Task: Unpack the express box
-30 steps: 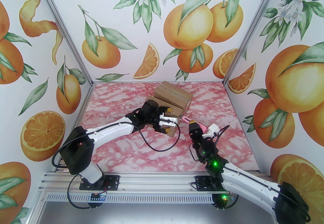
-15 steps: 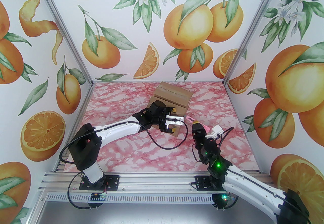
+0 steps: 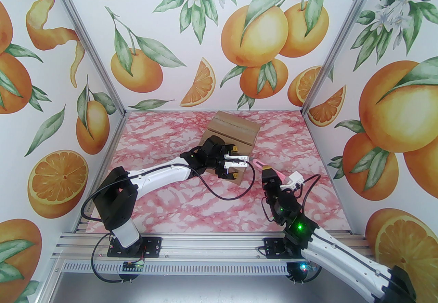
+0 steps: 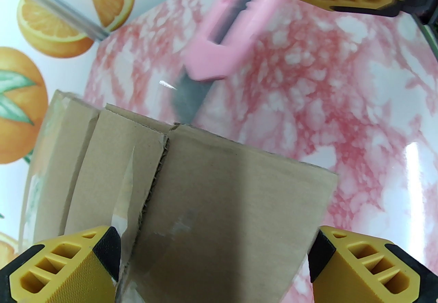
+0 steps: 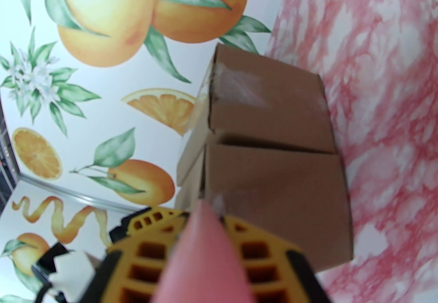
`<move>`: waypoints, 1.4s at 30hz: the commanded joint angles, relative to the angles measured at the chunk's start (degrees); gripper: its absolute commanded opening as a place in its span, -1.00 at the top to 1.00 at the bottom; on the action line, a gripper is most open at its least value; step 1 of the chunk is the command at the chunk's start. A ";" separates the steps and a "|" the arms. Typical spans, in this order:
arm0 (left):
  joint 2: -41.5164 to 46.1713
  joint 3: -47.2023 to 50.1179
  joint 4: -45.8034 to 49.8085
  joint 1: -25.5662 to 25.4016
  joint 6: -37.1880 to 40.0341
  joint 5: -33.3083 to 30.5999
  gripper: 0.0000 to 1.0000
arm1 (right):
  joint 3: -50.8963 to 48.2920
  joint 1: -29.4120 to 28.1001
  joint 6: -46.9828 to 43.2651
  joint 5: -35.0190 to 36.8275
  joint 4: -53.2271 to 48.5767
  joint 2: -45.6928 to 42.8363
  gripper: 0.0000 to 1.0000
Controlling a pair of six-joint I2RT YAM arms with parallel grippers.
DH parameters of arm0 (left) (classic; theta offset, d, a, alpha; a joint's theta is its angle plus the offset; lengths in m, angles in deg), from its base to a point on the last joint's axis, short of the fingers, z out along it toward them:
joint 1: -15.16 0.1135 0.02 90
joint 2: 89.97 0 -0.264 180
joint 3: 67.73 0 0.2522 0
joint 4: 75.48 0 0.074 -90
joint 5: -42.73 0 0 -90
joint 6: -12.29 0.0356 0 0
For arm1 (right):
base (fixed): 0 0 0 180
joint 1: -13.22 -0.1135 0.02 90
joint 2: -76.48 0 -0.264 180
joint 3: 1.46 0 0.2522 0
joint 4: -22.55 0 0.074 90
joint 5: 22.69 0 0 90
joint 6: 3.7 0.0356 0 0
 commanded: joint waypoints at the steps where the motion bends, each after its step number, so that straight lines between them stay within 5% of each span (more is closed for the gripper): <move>1: -0.82 -2.01 -2.11 2.15 -3.86 -6.67 -0.84 | 1.50 -0.22 1.19 -6.62 -3.60 0.23 1.00; 8: -0.70 -2.13 -2.26 2.14 -4.95 -6.70 -0.84 | 1.21 0.36 -0.29 -7.43 -0.93 1.82 1.00; 21: 4.45 -3.08 3.96 2.36 -5.76 -4.43 -0.93 | 8.31 2.48 -18.37 2.53 -17.34 -15.12 1.00; 26: 7.73 -6.43 9.14 4.09 -8.67 -0.05 -0.98 | 17.12 2.49 -27.13 -3.98 -29.96 -3.80 1.00; 31: 7.87 -11.81 12.92 8.32 -13.75 -1.49 -1.00 | 23.21 2.21 -32.19 -6.55 -30.88 14.32 1.00; 35: 5.85 -16.30 17.56 13.32 -19.10 -3.49 -1.00 | 29.66 1.52 -37.12 -2.93 -32.58 24.64 1.00; 42: 2.79 -16.00 19.53 24.30 -34.12 5.86 -0.98 | 37.55 2.02 -46.47 3.81 -33.31 35.67 1.00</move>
